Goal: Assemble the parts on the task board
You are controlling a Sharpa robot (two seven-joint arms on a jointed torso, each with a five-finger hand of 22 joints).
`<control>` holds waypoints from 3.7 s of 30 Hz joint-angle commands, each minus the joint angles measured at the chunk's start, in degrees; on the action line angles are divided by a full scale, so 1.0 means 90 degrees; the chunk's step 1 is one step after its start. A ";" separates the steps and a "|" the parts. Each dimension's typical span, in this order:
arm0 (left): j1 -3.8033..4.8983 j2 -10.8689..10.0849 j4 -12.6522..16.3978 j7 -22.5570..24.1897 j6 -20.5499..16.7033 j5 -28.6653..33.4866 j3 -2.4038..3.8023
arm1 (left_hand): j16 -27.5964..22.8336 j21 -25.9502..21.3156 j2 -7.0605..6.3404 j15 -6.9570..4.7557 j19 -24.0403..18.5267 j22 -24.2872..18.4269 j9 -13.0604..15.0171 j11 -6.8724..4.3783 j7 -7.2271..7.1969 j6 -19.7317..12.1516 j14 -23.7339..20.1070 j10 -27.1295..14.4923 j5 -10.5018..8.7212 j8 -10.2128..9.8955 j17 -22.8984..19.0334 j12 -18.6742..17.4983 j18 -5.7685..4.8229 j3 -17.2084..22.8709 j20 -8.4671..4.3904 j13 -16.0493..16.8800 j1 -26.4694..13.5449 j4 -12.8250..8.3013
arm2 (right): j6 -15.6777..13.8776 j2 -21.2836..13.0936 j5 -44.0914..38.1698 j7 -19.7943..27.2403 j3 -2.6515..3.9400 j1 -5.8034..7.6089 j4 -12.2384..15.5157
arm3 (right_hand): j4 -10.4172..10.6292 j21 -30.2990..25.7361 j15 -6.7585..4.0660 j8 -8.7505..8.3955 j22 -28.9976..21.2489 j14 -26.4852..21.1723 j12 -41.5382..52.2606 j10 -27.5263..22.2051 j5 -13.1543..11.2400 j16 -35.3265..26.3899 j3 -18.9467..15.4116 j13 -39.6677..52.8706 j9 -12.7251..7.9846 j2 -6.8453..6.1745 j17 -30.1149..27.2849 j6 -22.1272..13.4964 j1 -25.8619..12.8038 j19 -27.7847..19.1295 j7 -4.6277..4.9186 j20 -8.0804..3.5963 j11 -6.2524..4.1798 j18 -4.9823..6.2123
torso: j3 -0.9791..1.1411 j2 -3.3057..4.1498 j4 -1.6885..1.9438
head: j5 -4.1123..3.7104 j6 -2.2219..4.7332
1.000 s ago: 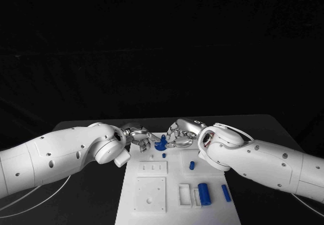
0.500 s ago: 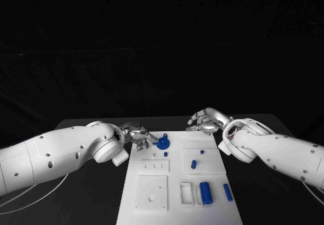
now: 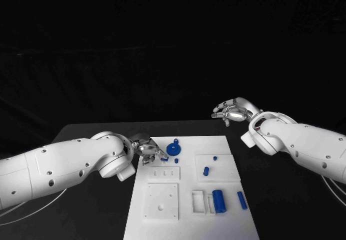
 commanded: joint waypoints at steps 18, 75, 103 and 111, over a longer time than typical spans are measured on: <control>-0.0082 0.0015 0.0454 -0.0170 -0.0356 -0.0661 -0.0289 | 0.0346 0.0096 0.0158 -0.0352 0.0201 0.0021 0.2261 -0.0165 -0.0573 0.1018 0.0279 -0.0098 0.0694 -0.0115 -0.0084 0.0595 0.0124 0.0018 -0.0817 -0.0120 -0.0234 -0.0067 | 0.0523 0.0260 0.0652 0.0516 0.0060 0.0069 -0.0290 | -0.0024 -0.1991 0.1037 -0.0016 -0.1009 -0.1135 -0.2970 -0.0138 0.0166 -0.3098 -0.0014 -0.3494 -0.0203 0.0176 -0.1614 -0.0119 0.0164 -0.2200 0.0194 0.0871 0.0469 -0.0058 | 0.0078 -0.0068 0.0061 | 0.0088 -0.0266; -0.0283 0.0239 0.0154 -0.0390 -0.0049 -0.1209 -0.0341 | 0.0641 0.0219 0.0149 -0.0399 0.0229 0.0112 0.2432 -0.0217 -0.0627 0.1176 0.0271 -0.0195 0.1100 -0.0134 -0.0169 0.1082 0.0184 0.0041 -0.0806 -0.0261 -0.0377 -0.0160 | 0.0593 0.0258 0.0328 0.0481 0.0060 0.0071 -0.0025 | -0.0037 -0.2164 0.1100 0.0006 -0.1101 -0.1193 -0.3206 -0.0061 -0.0056 -0.3303 -0.0123 -0.4076 -0.0381 0.0090 -0.1767 -0.0104 0.0468 -0.2390 0.0199 0.1013 0.0539 0.0017 | 0.0074 -0.0067 0.0060 | 0.0122 -0.0369; -0.0316 0.0128 0.0344 -0.0192 -0.0541 -0.1325 -0.0340 | 0.0753 0.0244 0.0245 -0.0407 0.0236 0.0127 0.2469 -0.0234 -0.0645 0.1238 0.0260 -0.0236 0.0974 -0.0145 -0.0236 0.1264 0.0207 0.0004 -0.0803 -0.0368 -0.0437 -0.0108 | 0.0582 0.0250 0.0326 0.0489 0.0060 0.0071 -0.0009 | -0.0028 -0.2205 0.1115 0.0013 -0.1124 -0.1212 -0.3225 -0.0072 0.0044 -0.3336 -0.0151 -0.4182 -0.0423 0.0099 -0.1792 -0.0100 0.0459 -0.2427 0.0202 0.1049 0.0554 0.0034 | 0.0065 -0.0063 0.0060 | 0.0121 -0.0349; -0.0344 0.0020 0.0503 -0.0054 -0.1103 -0.1432 -0.0340 | 0.0767 0.0252 0.0245 -0.0410 0.0240 0.0132 0.2474 -0.0237 -0.0648 0.1245 0.0258 -0.0242 0.0983 -0.0147 -0.0246 0.1287 0.0212 0.0016 -0.0805 -0.0385 -0.0412 -0.0135 | 0.0575 0.0225 0.0334 0.0490 0.0060 0.0071 -0.0007 | -0.0022 -0.2214 0.1119 0.0017 -0.1129 -0.1216 -0.3227 -0.0073 0.0070 -0.3344 -0.0165 -0.4212 -0.0435 0.0108 -0.1798 -0.0095 0.0429 -0.2433 0.0200 0.1059 0.0558 0.0041 | 0.0072 -0.0069 0.0066 | 0.0113 -0.0354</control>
